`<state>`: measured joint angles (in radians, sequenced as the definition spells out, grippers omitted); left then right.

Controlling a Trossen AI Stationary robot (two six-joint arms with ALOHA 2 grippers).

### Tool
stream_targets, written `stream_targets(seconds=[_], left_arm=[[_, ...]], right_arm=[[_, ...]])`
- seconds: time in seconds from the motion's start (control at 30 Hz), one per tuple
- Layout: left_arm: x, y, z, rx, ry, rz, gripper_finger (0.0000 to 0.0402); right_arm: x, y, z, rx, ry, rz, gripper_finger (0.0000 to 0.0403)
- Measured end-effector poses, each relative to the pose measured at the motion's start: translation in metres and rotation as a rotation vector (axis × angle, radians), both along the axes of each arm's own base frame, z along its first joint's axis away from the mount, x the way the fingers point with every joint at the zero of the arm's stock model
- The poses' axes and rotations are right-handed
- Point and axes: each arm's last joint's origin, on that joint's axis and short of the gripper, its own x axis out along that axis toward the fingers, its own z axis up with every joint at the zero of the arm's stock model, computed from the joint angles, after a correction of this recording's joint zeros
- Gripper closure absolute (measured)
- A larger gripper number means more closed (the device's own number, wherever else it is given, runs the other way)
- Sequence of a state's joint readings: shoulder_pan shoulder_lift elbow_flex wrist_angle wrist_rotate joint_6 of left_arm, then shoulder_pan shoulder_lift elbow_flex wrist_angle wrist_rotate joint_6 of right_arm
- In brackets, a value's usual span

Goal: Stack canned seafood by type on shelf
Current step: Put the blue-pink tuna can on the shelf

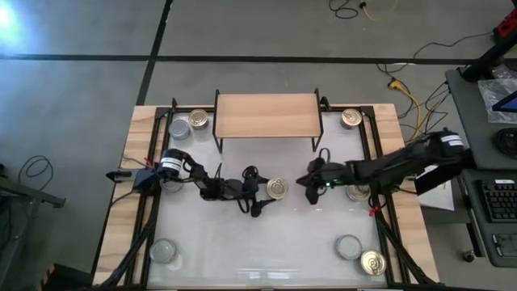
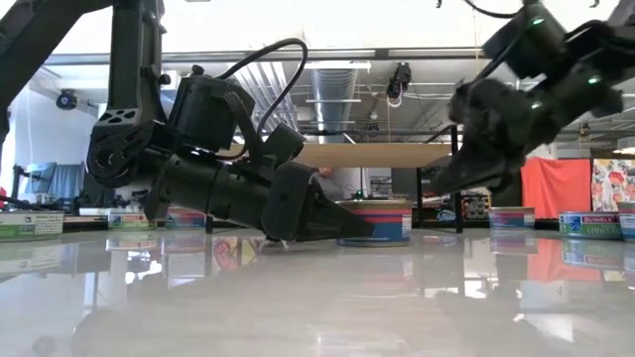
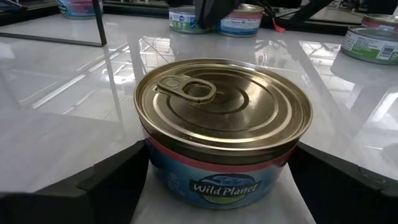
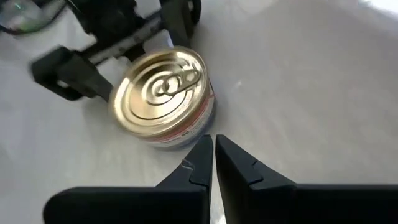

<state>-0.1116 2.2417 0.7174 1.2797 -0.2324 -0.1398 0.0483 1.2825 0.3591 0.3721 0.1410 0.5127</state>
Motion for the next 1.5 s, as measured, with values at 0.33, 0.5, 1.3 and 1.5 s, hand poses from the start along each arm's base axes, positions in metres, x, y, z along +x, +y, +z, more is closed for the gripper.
stream_targets(seconds=[0.33,0.5,1.3,1.5], left_arm=[[0.0,-0.001,0.0,0.0,0.002,-0.008,0.0046],[0.002,-0.001,0.0,0.02,0.008,0.0,0.0046],[0.004,-0.004,0.003,0.038,-0.007,-0.041,0.0023],[0.008,-0.003,0.004,0.01,0.018,-0.059,0.0023]], right_arm=[[0.04,0.004,-0.024,-0.014,0.153,0.022,0.039],[0.058,0.005,-0.027,-0.064,0.195,0.057,0.039],[0.062,0.004,-0.014,-0.112,0.216,0.052,0.039],[0.061,0.004,-0.016,-0.11,0.232,0.054,0.039]])
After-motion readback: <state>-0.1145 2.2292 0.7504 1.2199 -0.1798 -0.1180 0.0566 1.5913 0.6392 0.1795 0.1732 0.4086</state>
